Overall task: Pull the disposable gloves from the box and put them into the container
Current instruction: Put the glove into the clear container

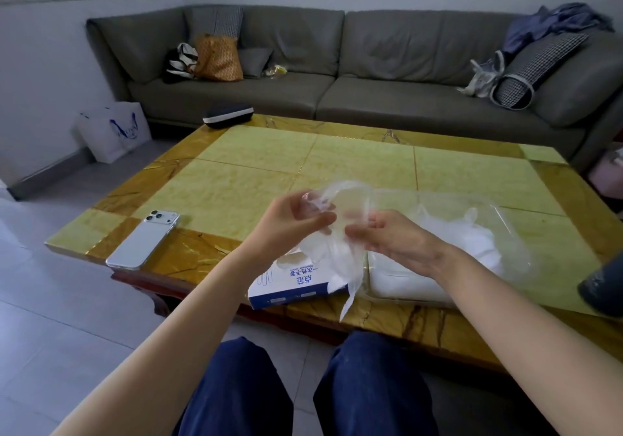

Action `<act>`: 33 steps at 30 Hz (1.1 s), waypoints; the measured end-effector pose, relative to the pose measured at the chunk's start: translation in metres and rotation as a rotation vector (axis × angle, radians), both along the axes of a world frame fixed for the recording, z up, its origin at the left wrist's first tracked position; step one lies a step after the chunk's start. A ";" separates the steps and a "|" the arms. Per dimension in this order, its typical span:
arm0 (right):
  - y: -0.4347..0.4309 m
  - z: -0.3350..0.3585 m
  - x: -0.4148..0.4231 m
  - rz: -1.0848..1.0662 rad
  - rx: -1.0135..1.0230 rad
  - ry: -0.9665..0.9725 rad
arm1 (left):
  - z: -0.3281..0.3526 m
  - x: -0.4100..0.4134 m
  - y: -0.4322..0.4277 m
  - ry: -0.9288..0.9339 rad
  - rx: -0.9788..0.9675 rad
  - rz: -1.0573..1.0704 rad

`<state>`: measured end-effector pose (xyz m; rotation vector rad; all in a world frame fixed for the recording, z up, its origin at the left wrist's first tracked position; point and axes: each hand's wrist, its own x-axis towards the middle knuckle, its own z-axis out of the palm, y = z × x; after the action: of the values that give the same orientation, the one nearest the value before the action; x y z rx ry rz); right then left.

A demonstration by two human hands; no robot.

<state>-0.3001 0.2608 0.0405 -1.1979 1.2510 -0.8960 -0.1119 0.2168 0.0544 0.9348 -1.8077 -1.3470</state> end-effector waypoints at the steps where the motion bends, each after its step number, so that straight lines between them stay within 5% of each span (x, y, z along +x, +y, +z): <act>1: 0.000 0.000 -0.002 -0.049 -0.012 -0.045 | -0.003 0.002 -0.002 -0.016 0.000 0.019; 12: 0.005 0.010 -0.032 -0.277 -0.148 0.251 | -0.030 0.008 -0.030 -0.365 -0.072 0.282; 20: 0.013 0.019 -0.045 -0.095 -0.195 0.464 | 0.014 -0.053 -0.021 -0.468 -0.128 -0.166; 27: 0.023 0.031 -0.081 -0.012 -0.135 0.728 | 0.028 -0.086 -0.035 -0.465 -0.271 -0.240; 33: 0.021 0.048 -0.124 -0.210 -0.236 0.945 | 0.044 -0.131 -0.041 -0.398 -0.430 -0.131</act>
<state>-0.4237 0.2816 0.0884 -1.8005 2.0871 -0.6298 -0.2425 0.1756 0.0983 0.8983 -2.3740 -0.8221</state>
